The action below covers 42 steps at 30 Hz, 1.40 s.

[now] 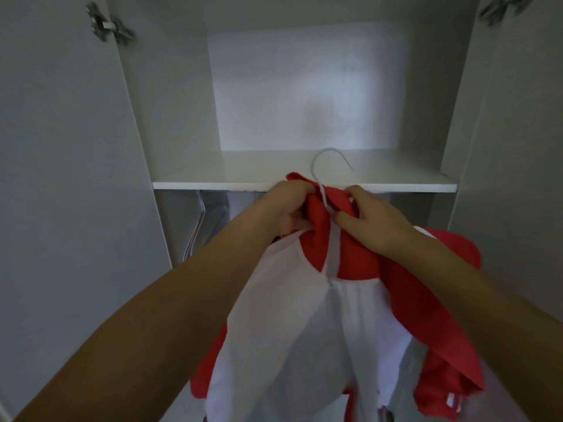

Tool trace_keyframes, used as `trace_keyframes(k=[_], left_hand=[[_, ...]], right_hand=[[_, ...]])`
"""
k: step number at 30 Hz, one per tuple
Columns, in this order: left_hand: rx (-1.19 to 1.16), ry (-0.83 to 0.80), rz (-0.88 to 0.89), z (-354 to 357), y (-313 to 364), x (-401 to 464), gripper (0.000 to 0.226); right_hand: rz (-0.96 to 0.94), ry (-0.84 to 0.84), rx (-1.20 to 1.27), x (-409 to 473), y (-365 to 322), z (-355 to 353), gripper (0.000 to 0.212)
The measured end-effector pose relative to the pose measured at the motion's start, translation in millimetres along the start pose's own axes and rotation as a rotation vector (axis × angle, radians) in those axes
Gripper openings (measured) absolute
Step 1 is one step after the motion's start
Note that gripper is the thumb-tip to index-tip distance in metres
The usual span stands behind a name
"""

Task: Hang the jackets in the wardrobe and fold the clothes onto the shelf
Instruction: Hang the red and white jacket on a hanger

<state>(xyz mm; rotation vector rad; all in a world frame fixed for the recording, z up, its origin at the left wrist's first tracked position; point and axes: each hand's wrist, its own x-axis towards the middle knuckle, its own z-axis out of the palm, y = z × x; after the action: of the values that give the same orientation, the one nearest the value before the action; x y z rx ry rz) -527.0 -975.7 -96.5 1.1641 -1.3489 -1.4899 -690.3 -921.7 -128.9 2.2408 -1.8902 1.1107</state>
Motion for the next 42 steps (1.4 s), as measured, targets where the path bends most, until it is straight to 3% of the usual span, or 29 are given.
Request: trace_keyframes(k=[3, 6, 8, 10, 12, 14, 16, 18, 20, 21, 22, 23, 24, 26, 30, 34, 38, 40, 42], left_hand=[[-0.089, 0.094, 0.090, -10.7, 25.0, -5.2, 0.015], [-0.114, 0.074, 0.142, -8.3, 44.4, -14.4, 0.019], [-0.112, 0.065, 0.185, -1.4, 52.4, -24.0, 0.014], [-0.093, 0.039, 0.227, 2.2, 55.7, -30.0, 0.009], [-0.019, -0.001, 0.284, 3.5, 56.4, -35.0, 0.014], [0.140, 0.088, 0.472, 2.0, 48.4, -37.6, 0.017], [0.244, 0.256, 0.805, -0.4, 12.7, -39.4, 0.017], [0.329, 0.300, 0.908, 1.8, -57.1, -42.8, 0.018], [0.502, 0.202, 0.653, 9.4, -137.0, -41.1, 0.014], [0.584, 0.105, 0.429, 13.8, -170.7, -37.7, 0.039], [0.636, 0.026, 0.220, 17.8, -199.4, -32.6, 0.078], [0.661, -0.003, 0.088, 23.2, -221.4, -27.2, 0.110], [0.689, 0.008, 0.037, 29.0, -237.1, -22.8, 0.127], [0.757, 0.113, 0.060, 41.2, -252.9, -14.5, 0.136], [0.839, 0.341, 0.088, 62.9, -255.2, 0.0, 0.122], [0.770, 0.577, 0.236, 61.6, -245.7, 14.4, 0.047], [0.415, 0.483, 0.369, 38.3, -234.0, 25.4, 0.008], [0.478, 0.467, 0.417, 22.0, -235.0, 25.6, 0.009], [0.527, 0.419, 0.424, 1.5, -242.3, 26.0, 0.011]], right_hand=[[-0.079, 0.026, 0.230, -10.9, -4.9, -9.2, 0.085], [-0.129, 0.058, 0.019, -13.2, -7.4, -5.6, 0.116], [-0.112, 0.100, -0.131, -8.3, -12.3, 2.0, 0.120], [-0.051, 0.167, -0.215, -0.4, -12.5, 6.8, 0.101], [0.005, 0.205, -0.217, 6.6, -11.2, 5.4, 0.060], [0.041, 0.199, -0.145, 11.5, -10.2, 1.5, 0.032], [0.086, 0.179, -0.054, 16.3, -10.6, -2.7, 0.020], [0.148, 0.182, 0.035, 20.5, -12.7, -6.4, 0.019], [0.217, 0.219, 0.118, 23.2, -14.5, -11.9, 0.017], [0.239, 0.227, 0.167, 23.3, -15.4, -14.6, 0.016], [0.249, 0.231, 0.221, 22.6, -16.5, -17.1, 0.017], [0.252, 0.238, 0.265, 21.7, -17.4, -19.9, 0.020], [0.254, 0.253, 0.294, 20.4, -18.2, -23.0, 0.022], [0.265, 0.296, 0.338, 17.4, -19.4, -28.6, 0.025], [0.273, 0.373, 0.426, 10.3, -20.8, -39.2, 0.026], [0.309, 0.435, 0.438, 0.1, -15.7, -55.3, 0.025], [0.310, 0.477, 0.414, -11.1, -1.5, -70.0, 0.016], [0.301, 0.516, 0.361, -15.9, 7.3, -72.9, 0.004], [0.311, 0.568, 0.313, -24.8, 20.3, -70.8, 0.021]])
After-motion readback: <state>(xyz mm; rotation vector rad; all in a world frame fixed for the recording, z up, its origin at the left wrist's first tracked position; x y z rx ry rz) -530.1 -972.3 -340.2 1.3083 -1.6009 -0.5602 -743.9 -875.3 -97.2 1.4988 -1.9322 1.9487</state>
